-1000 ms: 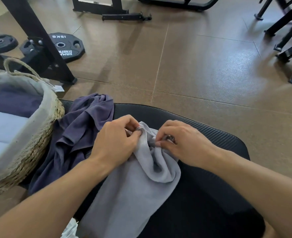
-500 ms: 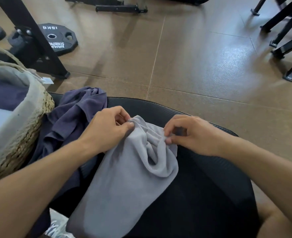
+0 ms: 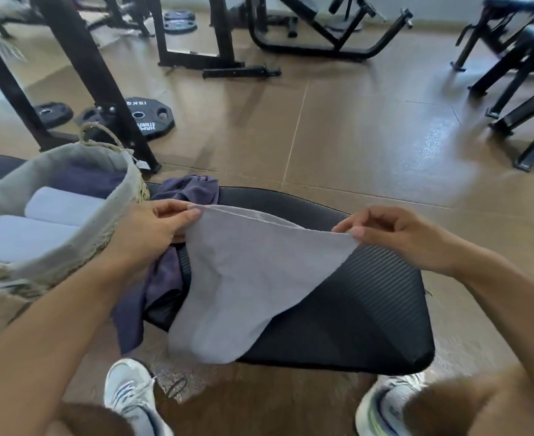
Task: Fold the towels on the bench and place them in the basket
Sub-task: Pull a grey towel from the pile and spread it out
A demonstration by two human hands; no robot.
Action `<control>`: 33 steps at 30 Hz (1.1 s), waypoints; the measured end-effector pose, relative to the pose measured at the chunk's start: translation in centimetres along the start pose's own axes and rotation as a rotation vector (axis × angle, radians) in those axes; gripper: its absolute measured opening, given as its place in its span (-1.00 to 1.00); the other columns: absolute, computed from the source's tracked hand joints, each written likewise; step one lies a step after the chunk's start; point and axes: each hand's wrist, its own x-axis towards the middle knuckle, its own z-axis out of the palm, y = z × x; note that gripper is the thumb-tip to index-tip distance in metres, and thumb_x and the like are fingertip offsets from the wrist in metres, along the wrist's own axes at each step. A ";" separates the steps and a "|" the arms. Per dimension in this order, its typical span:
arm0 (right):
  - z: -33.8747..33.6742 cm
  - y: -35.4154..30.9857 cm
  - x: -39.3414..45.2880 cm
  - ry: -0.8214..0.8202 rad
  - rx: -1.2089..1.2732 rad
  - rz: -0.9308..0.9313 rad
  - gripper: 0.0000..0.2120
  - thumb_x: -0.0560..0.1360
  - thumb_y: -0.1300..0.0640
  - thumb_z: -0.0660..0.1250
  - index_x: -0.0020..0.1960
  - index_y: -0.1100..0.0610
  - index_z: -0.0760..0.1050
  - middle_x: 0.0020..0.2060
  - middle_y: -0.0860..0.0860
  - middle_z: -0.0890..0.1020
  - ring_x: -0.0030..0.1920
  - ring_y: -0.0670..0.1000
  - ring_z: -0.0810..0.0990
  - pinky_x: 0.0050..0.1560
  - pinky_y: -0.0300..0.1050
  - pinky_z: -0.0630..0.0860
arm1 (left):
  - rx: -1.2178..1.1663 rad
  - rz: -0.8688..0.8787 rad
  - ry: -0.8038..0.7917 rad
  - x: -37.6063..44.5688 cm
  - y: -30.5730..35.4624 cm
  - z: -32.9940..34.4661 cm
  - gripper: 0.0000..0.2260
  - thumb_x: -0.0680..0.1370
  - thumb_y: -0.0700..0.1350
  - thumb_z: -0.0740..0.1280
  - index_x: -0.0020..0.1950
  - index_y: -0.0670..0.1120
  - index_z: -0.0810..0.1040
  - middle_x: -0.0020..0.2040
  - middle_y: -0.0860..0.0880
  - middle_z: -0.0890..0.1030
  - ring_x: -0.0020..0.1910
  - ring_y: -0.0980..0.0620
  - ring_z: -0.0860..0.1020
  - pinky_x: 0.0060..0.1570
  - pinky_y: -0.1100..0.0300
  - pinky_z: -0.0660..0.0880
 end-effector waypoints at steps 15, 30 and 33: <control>2.4 3.3 -0.4 -0.199 -0.530 0.162 -0.91 0.46 -0.02 0.52 -0.04 -0.11 0.65 -0.16 -0.20 0.71 -0.09 -0.23 0.66 0.11 0.00 0.60 | 0.647 0.243 -0.091 -2.0 -1.2 -0.7 -0.87 0.56 -0.20 0.44 -0.15 -0.01 0.60 -0.26 0.05 0.68 -0.28 0.14 0.57 -0.22 0.39 0.47; 0.6 3.2 0.4 0.178 -0.181 0.029 -0.82 0.32 0.05 0.63 -0.24 0.04 0.63 -0.29 0.03 0.71 -0.22 0.19 0.66 -0.10 0.19 0.60 | 0.361 0.221 -0.121 0.7 -2.1 -2.2 -0.94 0.58 -0.22 0.41 -0.10 -0.12 0.60 -0.17 -0.18 0.70 -0.18 -0.02 0.57 0.02 -0.11 0.53; 0.1 4.1 0.8 0.136 -0.271 0.087 -0.81 0.37 0.08 0.61 -0.09 -0.15 0.71 -0.25 -0.17 0.73 -0.15 -0.14 0.69 0.06 -0.11 0.58 | 0.385 0.220 -0.213 0.8 -1.9 -2.8 -0.91 0.55 -0.22 0.43 -0.13 -0.06 0.61 -0.18 -0.11 0.72 -0.19 0.05 0.59 -0.03 0.01 0.55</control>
